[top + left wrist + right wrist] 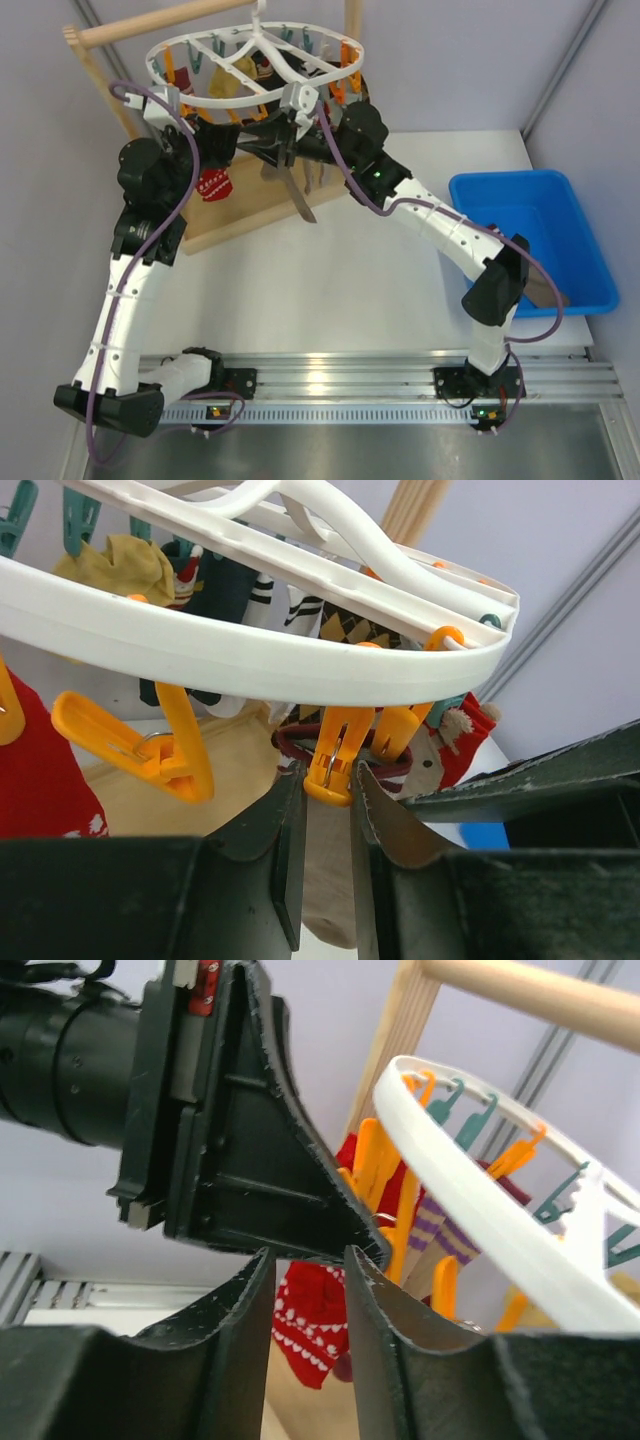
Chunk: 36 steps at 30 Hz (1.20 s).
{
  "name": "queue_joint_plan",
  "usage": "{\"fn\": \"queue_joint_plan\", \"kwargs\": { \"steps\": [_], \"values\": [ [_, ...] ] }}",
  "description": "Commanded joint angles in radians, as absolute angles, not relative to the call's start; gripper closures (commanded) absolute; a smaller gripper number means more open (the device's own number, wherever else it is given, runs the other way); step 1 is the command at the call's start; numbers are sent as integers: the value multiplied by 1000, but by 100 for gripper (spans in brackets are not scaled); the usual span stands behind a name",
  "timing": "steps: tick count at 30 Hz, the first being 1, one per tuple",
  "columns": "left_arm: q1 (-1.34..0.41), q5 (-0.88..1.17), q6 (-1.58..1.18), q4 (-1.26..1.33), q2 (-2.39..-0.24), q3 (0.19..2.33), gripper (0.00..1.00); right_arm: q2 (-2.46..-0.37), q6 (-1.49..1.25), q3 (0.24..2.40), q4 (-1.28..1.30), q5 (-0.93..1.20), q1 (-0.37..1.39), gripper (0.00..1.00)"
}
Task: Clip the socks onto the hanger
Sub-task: Open the clamp at the hanger.
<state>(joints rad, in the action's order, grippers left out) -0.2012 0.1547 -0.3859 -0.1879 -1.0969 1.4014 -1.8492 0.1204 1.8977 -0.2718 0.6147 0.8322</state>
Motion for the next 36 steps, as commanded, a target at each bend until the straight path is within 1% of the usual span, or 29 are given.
{"fn": "queue_joint_plan", "kwargs": {
  "steps": [1, 4, 9, 11, 16, 21, 27, 29, 33, 36],
  "values": [
    [-202, 204, -359, -166, -1062, 1416, 100, -1887, 156, 2000, -241, 550, 844, 65],
    [-201, 218, -359, -172, -1062, 1425, 100, -1899, 199, 2002, -241, 486, 838, 61],
    [-201, 227, -364, -175, -1060, 1428, 100, -1901, 253, 1988, -221, 466, 836, 59],
    [-201, 230, -365, -178, -1061, 1430, 100, -1901, 267, 1976, -219, 472, 838, 57],
    [-202, 236, -350, -187, -1058, 1431, 100, -1899, 282, 1945, -235, 552, 830, 45],
    [-201, 215, -336, -199, -1057, 1431, 100, -1879, 267, 1907, -279, 650, 810, 44],
    [-201, 218, -342, -199, -1058, 1440, 100, -1859, 313, 1890, -259, 713, 785, 43],
    [-201, 233, -348, -204, -1060, 1443, 100, -1865, 327, 1884, -265, 701, 785, 43],
    [-201, 259, -364, -199, -1063, 1437, 100, -1904, 311, 1940, -279, 612, 792, 43],
    [-201, 259, -368, -209, -1063, 1440, 100, -1924, 284, 1965, -295, 591, 798, 43]
  ]
}}
